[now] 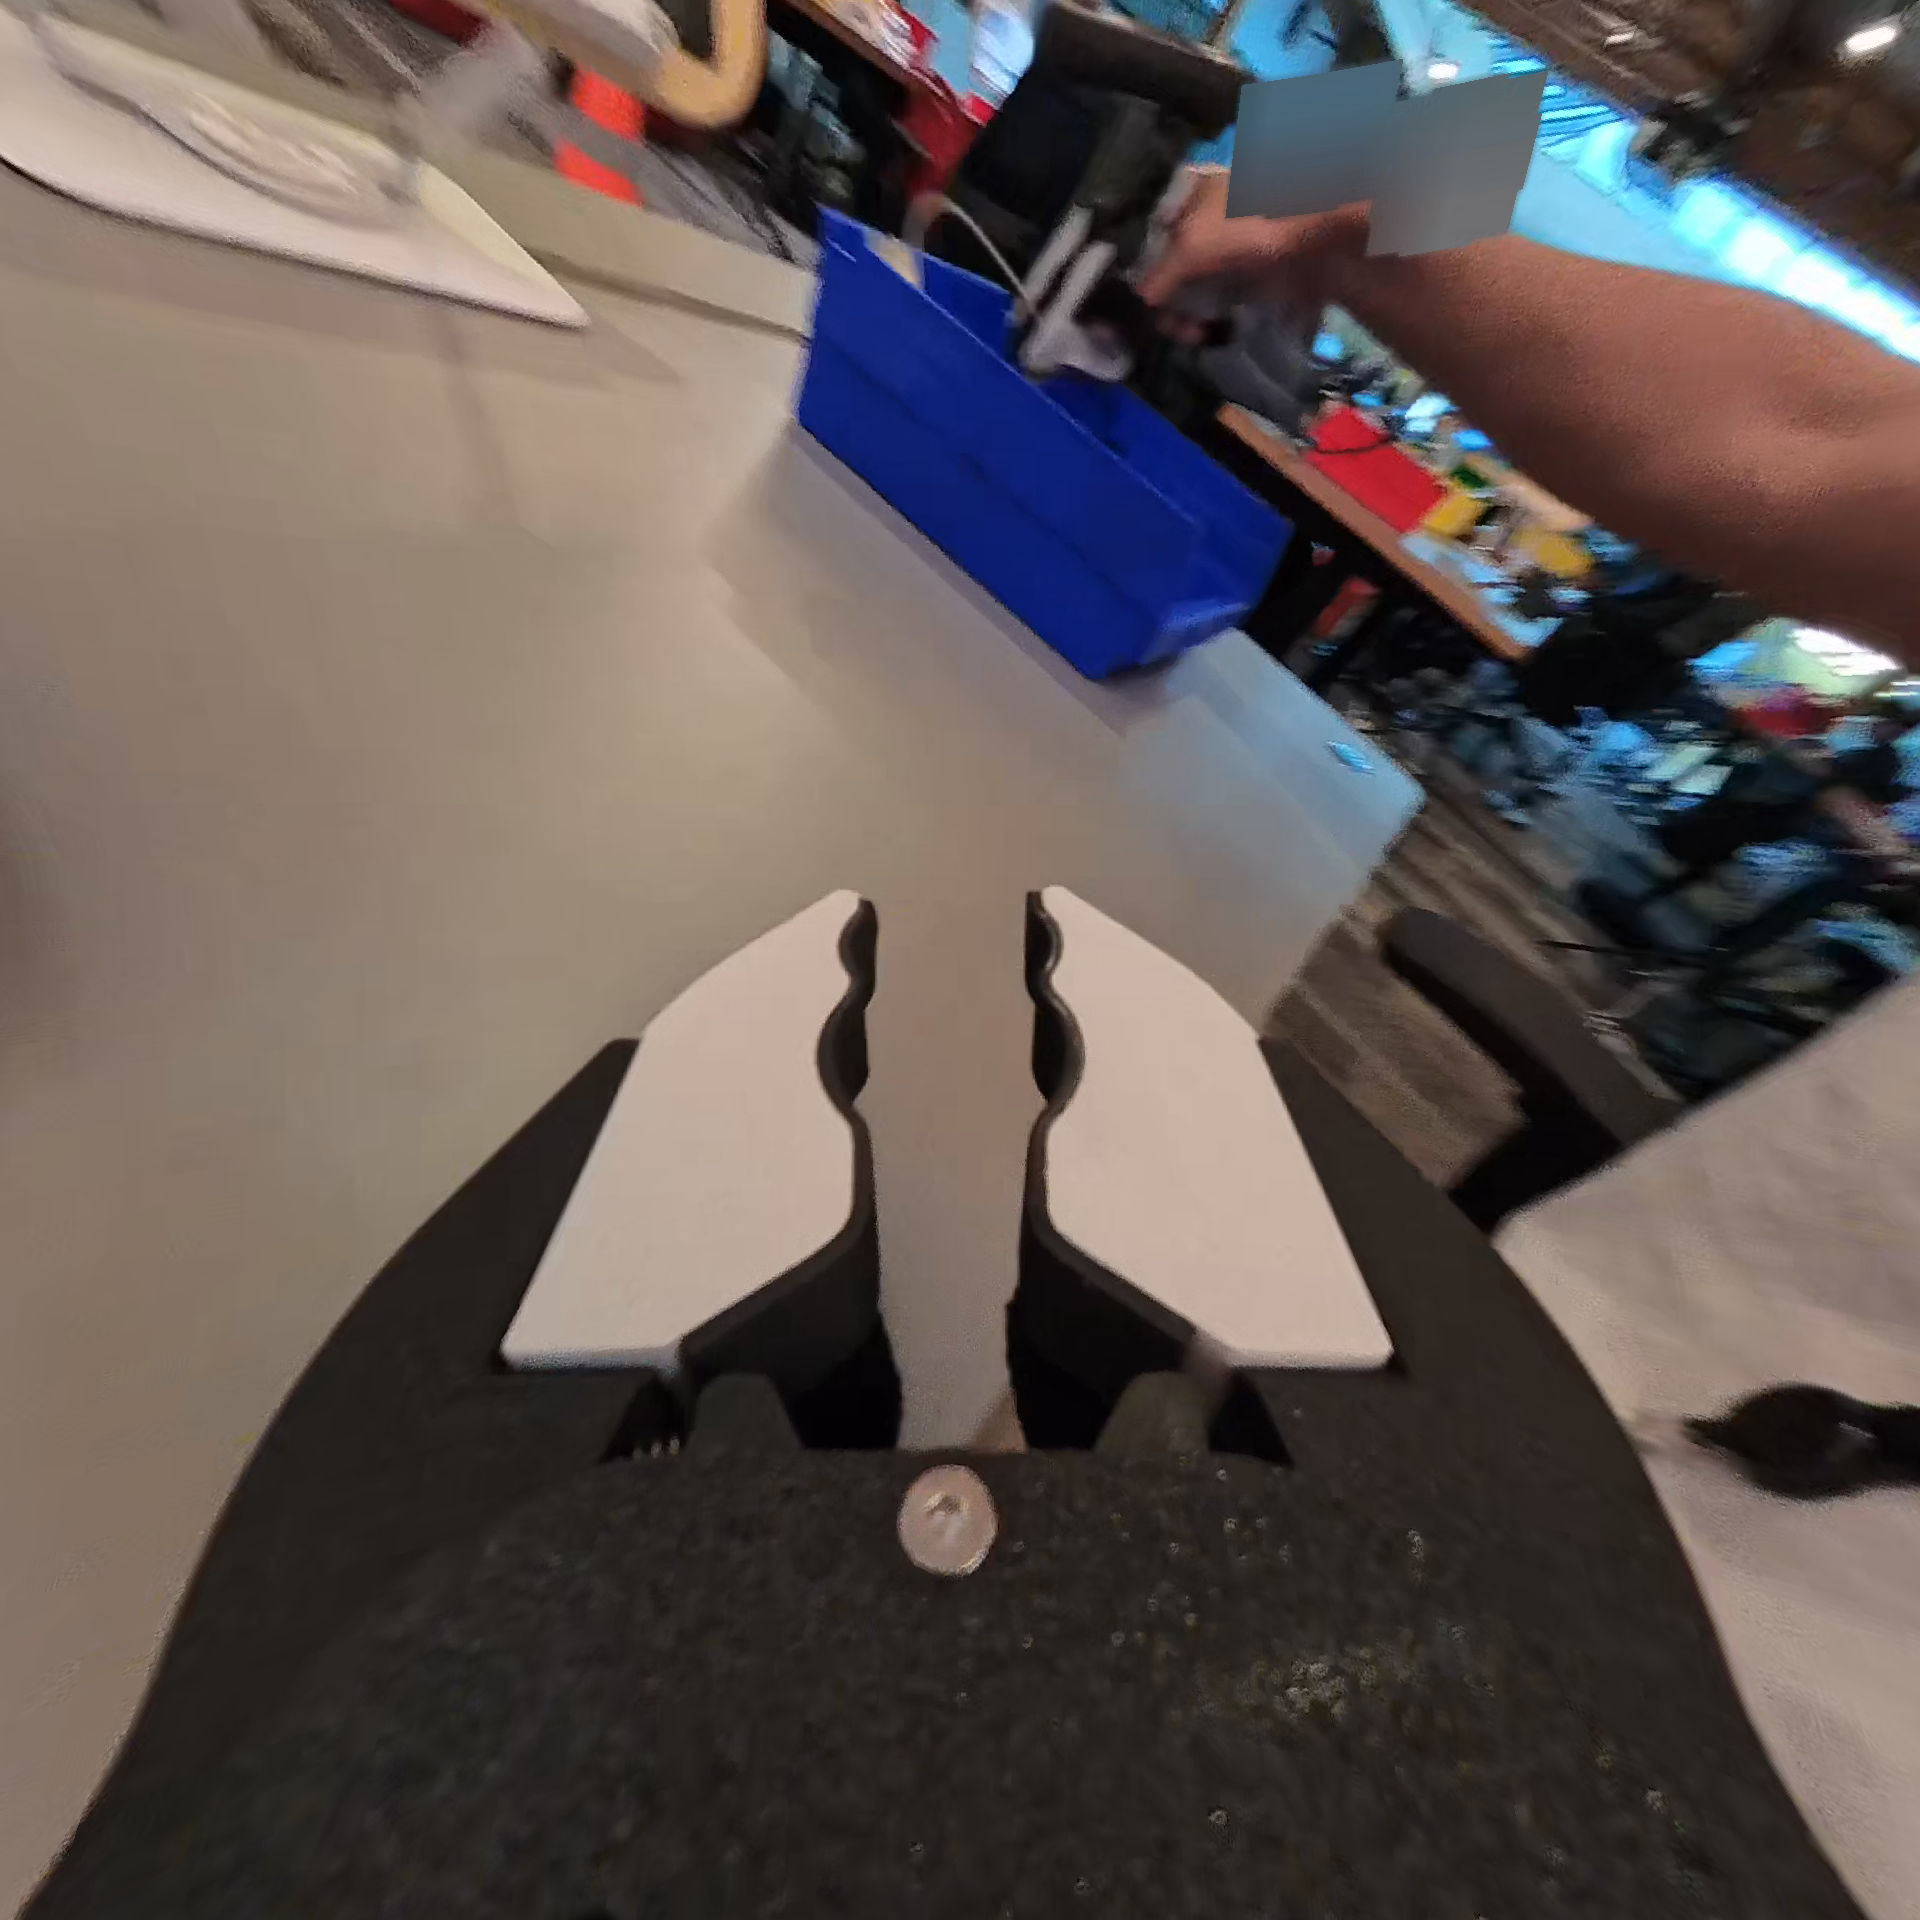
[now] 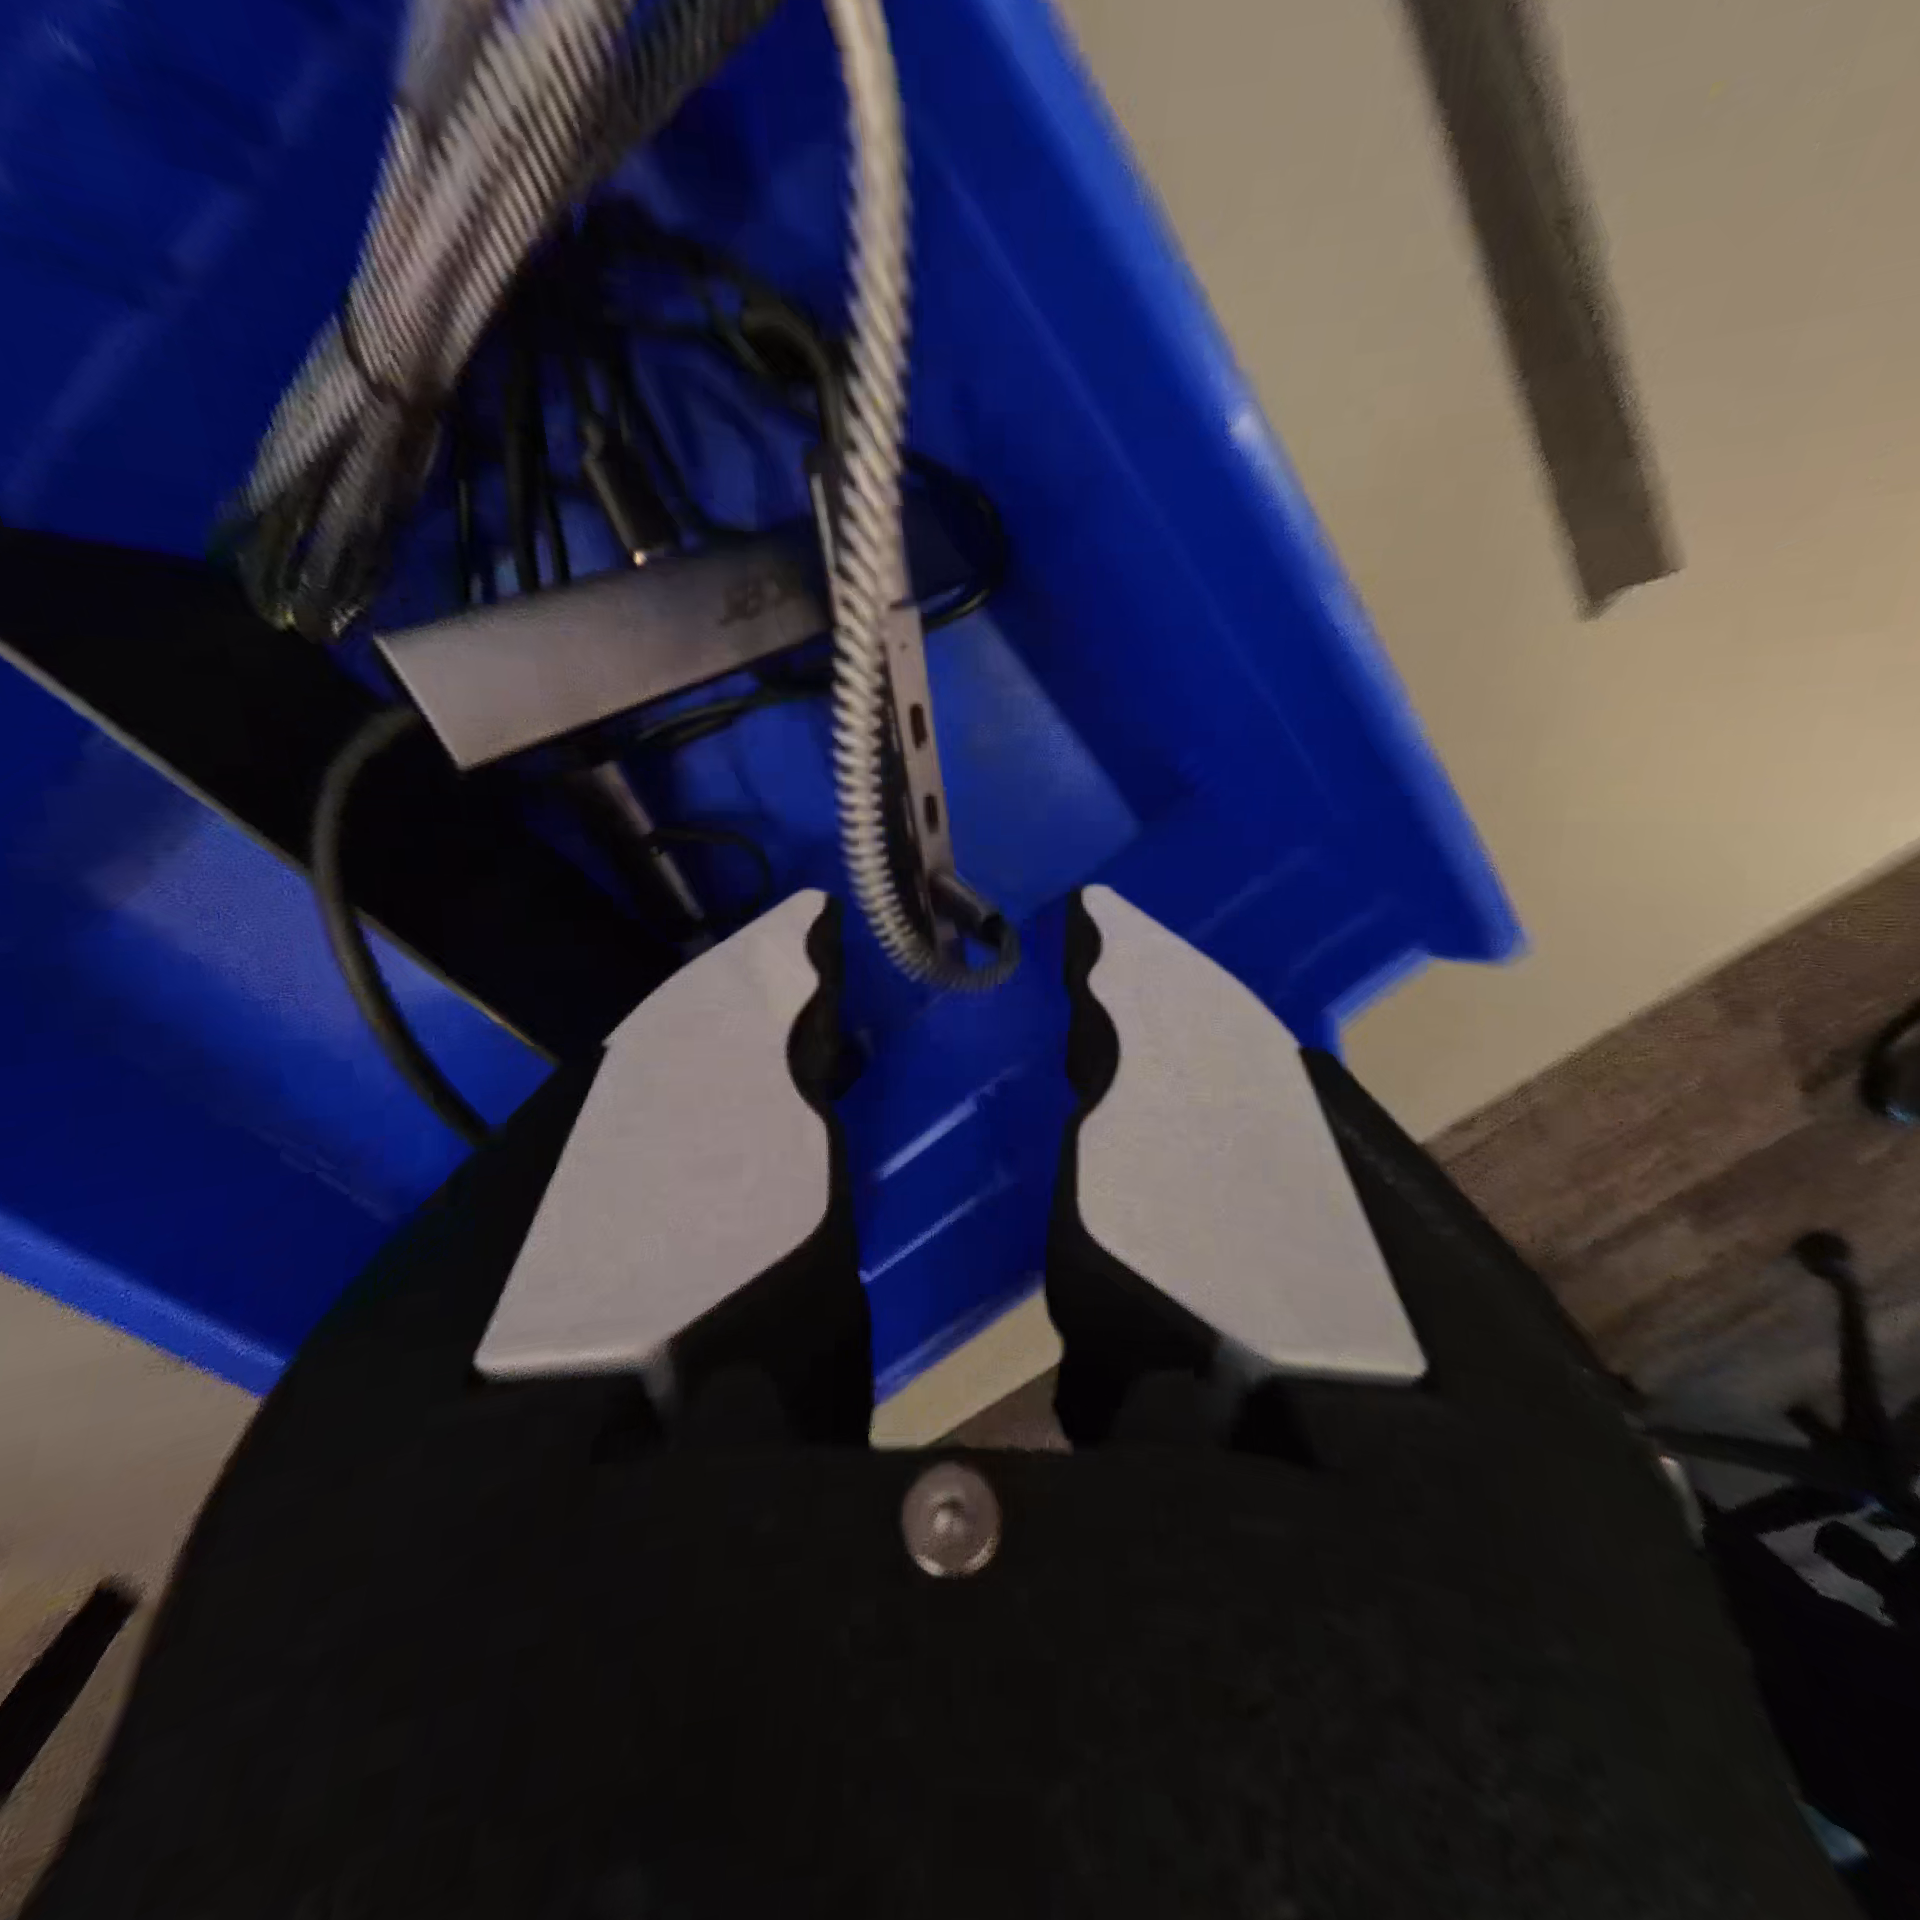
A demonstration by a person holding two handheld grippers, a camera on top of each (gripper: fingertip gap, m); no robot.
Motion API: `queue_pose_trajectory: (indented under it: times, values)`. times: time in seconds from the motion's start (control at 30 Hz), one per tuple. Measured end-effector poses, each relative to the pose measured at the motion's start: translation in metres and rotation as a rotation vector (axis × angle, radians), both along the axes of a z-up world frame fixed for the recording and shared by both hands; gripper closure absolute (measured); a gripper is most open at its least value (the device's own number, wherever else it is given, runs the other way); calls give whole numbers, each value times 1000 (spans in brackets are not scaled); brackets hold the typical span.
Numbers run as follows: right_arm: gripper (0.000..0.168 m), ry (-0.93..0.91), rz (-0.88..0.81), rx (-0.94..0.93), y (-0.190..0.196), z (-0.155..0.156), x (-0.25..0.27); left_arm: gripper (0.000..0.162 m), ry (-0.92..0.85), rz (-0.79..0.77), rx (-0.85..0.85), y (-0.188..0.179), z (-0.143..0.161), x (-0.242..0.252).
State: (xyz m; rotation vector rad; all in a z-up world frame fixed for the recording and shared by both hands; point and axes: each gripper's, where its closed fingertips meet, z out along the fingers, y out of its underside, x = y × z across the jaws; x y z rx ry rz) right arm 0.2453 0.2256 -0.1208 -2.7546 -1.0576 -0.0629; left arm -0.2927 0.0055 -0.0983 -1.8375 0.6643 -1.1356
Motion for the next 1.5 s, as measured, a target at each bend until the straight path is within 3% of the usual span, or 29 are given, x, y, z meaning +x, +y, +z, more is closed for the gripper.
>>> queue_pose_trajectory:
  times: [0.17, 0.3, 0.43, 0.63, 0.77, 0.9, 1.17, 1.5]
  values:
    - [127, 4, -152, 387, -22, 86, 11, 129, 192, 354, 249, 47, 17, -69]
    - [135, 290, -316, 798, -89, 140, -45, 125, 290, 508, 255, 72, 16, -117]
    - [138, 643, -399, 996, -166, 108, -120, 126, 332, 538, 217, 87, 7, -141]
    - [137, 600, -585, 1050, -232, 24, -128, 129, 388, 558, 195, 94, -4, -156]
    - [134, 616, -573, 1021, -232, 24, -123, 130, 432, 597, 247, 98, 0, -167]
    - [135, 555, -597, 1001, -227, 5, -117, 130, 427, 618, 190, 100, -9, -179]
    - [137, 541, -591, 995, -223, 2, -114, 132, 495, 659, 168, 107, -19, -191]
    - [136, 534, -587, 982, -218, 0, -112, 132, 429, 618, 120, 107, -22, -180]
